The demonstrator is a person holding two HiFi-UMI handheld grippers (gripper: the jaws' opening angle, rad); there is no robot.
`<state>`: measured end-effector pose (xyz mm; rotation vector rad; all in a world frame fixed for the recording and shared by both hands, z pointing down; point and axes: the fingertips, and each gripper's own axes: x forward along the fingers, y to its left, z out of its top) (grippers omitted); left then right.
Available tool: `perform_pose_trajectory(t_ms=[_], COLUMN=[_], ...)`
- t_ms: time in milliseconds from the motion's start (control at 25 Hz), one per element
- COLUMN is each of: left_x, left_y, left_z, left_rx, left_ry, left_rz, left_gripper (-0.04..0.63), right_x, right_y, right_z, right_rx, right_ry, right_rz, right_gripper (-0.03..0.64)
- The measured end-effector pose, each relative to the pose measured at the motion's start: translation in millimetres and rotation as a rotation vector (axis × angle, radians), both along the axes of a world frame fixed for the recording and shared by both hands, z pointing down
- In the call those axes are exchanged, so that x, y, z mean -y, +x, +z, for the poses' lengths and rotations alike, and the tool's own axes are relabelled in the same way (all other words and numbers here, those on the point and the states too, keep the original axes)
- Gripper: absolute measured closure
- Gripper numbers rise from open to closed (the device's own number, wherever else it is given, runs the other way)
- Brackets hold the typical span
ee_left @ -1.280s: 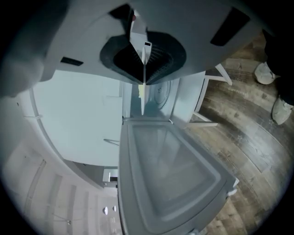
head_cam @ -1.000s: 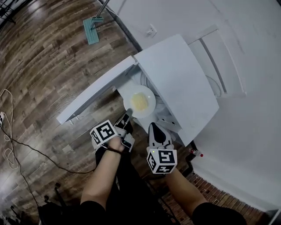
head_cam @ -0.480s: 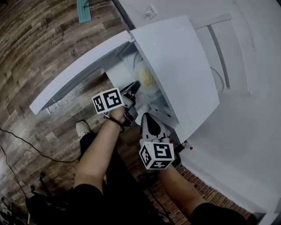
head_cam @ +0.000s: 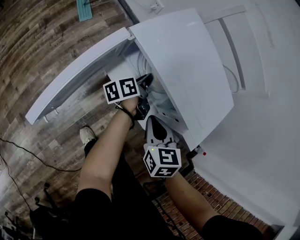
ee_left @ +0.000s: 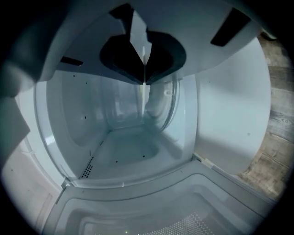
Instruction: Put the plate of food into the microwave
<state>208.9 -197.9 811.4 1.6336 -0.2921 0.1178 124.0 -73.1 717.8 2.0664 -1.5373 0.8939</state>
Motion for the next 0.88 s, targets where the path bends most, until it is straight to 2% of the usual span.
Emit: perform_pose_trajectory(t_ms=[200,360,480,680,800,880], left_x=[0.9,5.3,9.3,17.7,21.8,23.3], left_y=[10.4,13.9,11.9,9.0,9.0,8.2], left_z=[2.6,1.1,2.3,5.0,4.1,2.3], left_rx=[0.024,0.101,0.231,0.456,0.503,0.491], left_ry=[0.056,0.172,0.325,0.684,0.827,0.853], left_rz=[0.039,0.077,0.11,0.192,0.196,0.171], left_gripper=[0.58,0.58,0.567,0.512,0.488,0.488], right_x=[-7.2,-7.8,-7.8,-8.5,-10.1,-9.8], right_y=[6.4,6.2,5.0,3.3,3.8,2.9], right_z=[4.5,7.7,8.9,12.6,16.0,17.1], right_rx=[0.016,0.028,0.034,0.041,0.05,0.056], right_ry=[-0.01,-0.014,-0.016,-0.023,-0.031,-0.031], right_rz=[0.035,0.041,0.039,0.036,0.055,0.06], right_gripper=[0.611,0.611,0.611,0.611,0.611,0.611])
